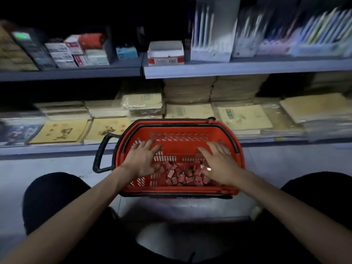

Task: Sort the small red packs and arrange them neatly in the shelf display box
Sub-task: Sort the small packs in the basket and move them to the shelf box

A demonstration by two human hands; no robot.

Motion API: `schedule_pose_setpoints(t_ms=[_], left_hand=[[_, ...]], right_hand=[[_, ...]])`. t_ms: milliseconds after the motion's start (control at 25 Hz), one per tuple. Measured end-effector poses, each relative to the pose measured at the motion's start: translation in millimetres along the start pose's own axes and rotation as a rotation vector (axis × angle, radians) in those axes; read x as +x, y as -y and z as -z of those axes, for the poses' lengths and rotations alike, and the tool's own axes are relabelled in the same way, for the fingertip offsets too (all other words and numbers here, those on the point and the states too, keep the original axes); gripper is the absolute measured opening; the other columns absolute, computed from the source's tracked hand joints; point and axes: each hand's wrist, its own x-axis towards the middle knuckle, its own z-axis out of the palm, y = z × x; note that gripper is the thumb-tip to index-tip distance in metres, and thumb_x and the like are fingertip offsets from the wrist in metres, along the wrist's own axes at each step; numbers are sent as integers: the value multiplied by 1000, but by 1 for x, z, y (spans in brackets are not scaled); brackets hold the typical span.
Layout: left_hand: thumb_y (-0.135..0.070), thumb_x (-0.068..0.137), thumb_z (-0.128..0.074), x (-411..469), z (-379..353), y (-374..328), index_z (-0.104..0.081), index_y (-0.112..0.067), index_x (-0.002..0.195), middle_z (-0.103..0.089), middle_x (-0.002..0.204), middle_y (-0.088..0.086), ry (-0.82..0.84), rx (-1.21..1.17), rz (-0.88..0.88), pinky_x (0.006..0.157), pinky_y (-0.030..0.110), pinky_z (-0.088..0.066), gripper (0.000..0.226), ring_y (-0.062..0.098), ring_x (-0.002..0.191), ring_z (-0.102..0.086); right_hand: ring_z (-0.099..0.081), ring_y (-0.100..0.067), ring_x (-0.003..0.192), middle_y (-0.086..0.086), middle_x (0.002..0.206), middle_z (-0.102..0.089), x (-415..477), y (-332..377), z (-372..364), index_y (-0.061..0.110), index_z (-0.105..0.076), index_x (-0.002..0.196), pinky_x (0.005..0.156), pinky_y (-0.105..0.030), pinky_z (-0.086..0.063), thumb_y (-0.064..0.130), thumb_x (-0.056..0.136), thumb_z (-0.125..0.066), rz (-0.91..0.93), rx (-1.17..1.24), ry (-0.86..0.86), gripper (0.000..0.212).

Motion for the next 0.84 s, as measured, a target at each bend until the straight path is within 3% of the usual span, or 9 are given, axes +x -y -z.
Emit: schedule_pose_setpoints(t_ms=[120,280,400,520,600,760,840], left_hand=[[-65,96,-49,-4,2,8,-19,-28,162,-19,170,12,17,19,29,123,54,-24,82,36,154,-25],[-52,99,-50,13,-32,22,-22,-28,162,-23,167,14,13,68,42,114,49,-36,73,35,149,-33],[-53,99,-49,28,-60,36,-17,-28,164,-20,168,15,90,137,46,115,49,-34,76,35,153,-26],[-53,95,-54,49,-69,56,-19,-27,164,-27,166,18,68,128,27,116,49,-34,82,39,152,-29],[-49,94,-57,65,-72,65,-23,-25,164,-29,167,18,65,112,-30,121,47,-29,82,38,154,-29],[-41,99,-49,86,-82,67,-9,-19,166,-3,173,17,118,238,49,128,41,-12,81,32,160,-5],[-39,100,-43,88,-89,75,-21,-12,164,2,172,21,144,338,79,129,42,-9,73,33,160,0]], right_hand=[[-7,-40,155,-18,165,-10,-8,-29,-3,22,-15,161,127,-48,-11,55,91,-59,-61,-94,90,90],[-19,-37,151,-19,159,-25,11,-65,-29,23,-28,157,125,-43,-17,64,87,-56,-51,-161,102,86],[-2,-39,156,-20,166,-12,38,-61,-53,24,-20,160,127,-52,-1,69,89,-51,-38,-210,150,90],[10,-40,156,-16,170,-1,73,-61,-59,26,-10,163,126,-57,2,72,90,-47,-53,-229,224,94],[11,-42,155,-17,170,2,90,-65,-62,23,-6,163,125,-58,4,69,90,-48,-53,-336,303,96],[15,-39,155,-21,169,9,122,-81,-73,11,-2,162,124,-53,11,56,96,-45,-45,-636,400,91],[16,-37,156,-19,169,11,143,-89,-74,9,-4,163,124,-49,12,42,102,-35,26,-746,368,76]])
